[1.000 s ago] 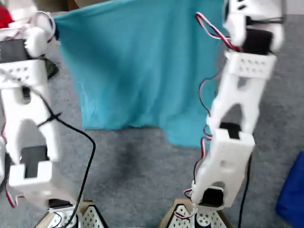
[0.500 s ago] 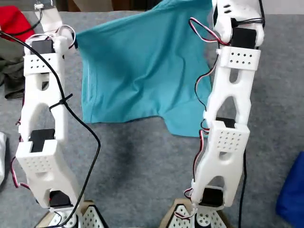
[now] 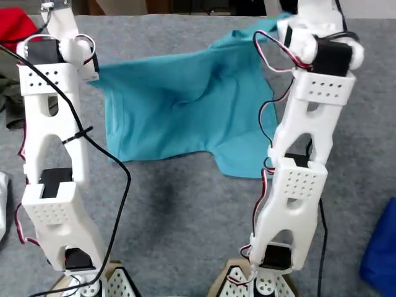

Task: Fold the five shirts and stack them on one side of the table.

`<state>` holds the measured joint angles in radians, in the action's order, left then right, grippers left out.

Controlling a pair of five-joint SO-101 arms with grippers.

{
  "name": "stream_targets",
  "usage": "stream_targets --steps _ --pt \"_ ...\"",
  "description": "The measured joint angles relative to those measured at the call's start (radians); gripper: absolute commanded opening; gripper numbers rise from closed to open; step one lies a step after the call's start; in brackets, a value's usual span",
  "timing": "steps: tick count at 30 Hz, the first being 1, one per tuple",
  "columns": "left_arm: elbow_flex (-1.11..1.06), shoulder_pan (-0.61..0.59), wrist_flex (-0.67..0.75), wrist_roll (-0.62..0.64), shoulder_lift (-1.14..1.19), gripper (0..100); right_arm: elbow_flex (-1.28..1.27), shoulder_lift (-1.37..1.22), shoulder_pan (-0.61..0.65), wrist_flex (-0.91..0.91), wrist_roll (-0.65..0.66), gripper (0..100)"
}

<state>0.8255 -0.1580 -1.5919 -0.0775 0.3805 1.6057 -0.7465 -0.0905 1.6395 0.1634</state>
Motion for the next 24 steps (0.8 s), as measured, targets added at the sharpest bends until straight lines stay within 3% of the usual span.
stream_targets --steps 5,10,24 --pt "0.135 0.031 -0.137 0.000 0.000 2 0.021 0.002 -0.017 0.123 0.000 0.5" --pt "0.155 0.044 -0.157 0.000 0.000 2 0.021 0.002 -0.051 0.129 0.000 0.5" --pt "-0.043 0.110 -0.157 0.000 0.000 2 -0.075 0.005 -0.087 0.132 0.031 0.5"
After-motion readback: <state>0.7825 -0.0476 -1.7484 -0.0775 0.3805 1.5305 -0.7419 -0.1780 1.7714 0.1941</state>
